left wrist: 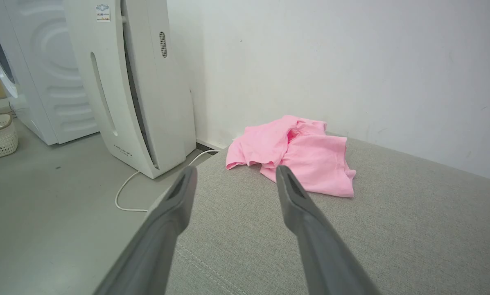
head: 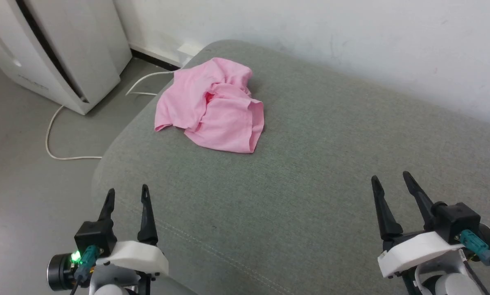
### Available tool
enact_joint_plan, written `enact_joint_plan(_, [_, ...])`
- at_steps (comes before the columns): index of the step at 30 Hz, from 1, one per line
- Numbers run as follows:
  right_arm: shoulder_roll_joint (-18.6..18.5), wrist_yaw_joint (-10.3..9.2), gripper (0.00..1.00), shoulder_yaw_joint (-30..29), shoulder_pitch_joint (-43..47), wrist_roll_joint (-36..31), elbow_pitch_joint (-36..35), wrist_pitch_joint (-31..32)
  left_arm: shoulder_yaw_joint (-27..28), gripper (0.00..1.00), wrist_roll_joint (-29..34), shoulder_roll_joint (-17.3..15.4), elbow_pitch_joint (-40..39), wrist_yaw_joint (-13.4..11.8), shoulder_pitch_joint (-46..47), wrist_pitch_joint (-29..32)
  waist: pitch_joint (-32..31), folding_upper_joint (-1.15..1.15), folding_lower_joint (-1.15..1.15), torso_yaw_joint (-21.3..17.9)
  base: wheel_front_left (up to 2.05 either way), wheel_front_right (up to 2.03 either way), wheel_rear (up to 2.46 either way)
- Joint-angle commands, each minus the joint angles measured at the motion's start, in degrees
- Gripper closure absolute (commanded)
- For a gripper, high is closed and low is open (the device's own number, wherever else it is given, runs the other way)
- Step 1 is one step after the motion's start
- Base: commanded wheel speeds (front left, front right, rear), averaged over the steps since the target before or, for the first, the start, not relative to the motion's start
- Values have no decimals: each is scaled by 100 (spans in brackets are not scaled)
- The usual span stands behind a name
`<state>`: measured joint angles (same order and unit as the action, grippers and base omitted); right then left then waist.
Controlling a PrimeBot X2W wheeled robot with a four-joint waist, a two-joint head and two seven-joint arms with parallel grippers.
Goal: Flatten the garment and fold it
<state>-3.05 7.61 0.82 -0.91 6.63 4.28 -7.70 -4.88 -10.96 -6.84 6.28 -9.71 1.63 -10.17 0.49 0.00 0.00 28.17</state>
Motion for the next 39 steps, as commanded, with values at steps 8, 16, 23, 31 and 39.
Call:
enact_joint_plan(8, [14, -10, 0, 12, -97, 98, 76, -128, -79, 0, -157, -80, 130, -132, 147, -148, 6, 0, 0, 305, 0, 0, 0])
enact_joint_plan(16, [15, -11, 0, 28, -115, 148, 114, -183, -103, 0, -262, -124, 170, -238, 165, -240, -11, 0, 0, 546, 0, 0, 0])
enact_joint_plan(23, [16, -11, 0, 7, -106, 210, 149, -237, -141, 0, -379, -171, 210, -330, 211, -314, -40, 0, 0, 768, 0, 0, 0])
enact_joint_plan(31, [17, -12, 0, 38, -248, 107, -3, -124, -167, 0, -708, -321, 415, -8, 936, -280, 432, 0, 0, 646, 0, 0, 0])
enact_joint_plan(39, [17, -12, 0, 272, -808, -270, -395, 177, 122, 0, -1252, -485, 1269, 437, 2746, -2, 1703, 0, 0, -273, 0, 0, 0])
